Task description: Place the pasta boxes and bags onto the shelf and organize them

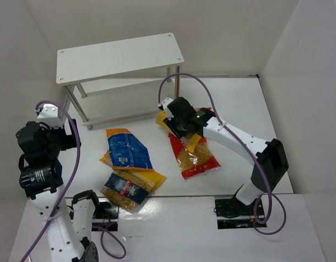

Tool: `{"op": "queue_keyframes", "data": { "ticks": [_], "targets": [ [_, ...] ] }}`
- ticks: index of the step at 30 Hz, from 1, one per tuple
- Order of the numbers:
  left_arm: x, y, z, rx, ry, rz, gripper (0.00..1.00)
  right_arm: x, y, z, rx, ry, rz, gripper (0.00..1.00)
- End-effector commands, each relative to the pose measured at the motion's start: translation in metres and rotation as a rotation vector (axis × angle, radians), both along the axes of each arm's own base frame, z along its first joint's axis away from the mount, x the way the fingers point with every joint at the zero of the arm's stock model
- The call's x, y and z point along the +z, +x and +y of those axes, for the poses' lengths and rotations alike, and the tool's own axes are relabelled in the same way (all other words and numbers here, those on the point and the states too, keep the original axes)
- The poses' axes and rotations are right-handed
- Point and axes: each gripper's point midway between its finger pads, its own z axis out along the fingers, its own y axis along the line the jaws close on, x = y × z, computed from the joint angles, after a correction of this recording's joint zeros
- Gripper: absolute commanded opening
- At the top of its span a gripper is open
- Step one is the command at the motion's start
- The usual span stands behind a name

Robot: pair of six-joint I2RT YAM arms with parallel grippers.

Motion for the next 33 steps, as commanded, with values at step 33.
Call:
{"op": "queue_keyframes", "data": {
  "ticks": [33],
  "targets": [
    [0.009, -0.009, 0.033, 0.175, 0.101, -0.034, 1.00, 0.167, 0.087, 0.005, -0.267, 0.358, -0.441, 0.00]
  ]
}}
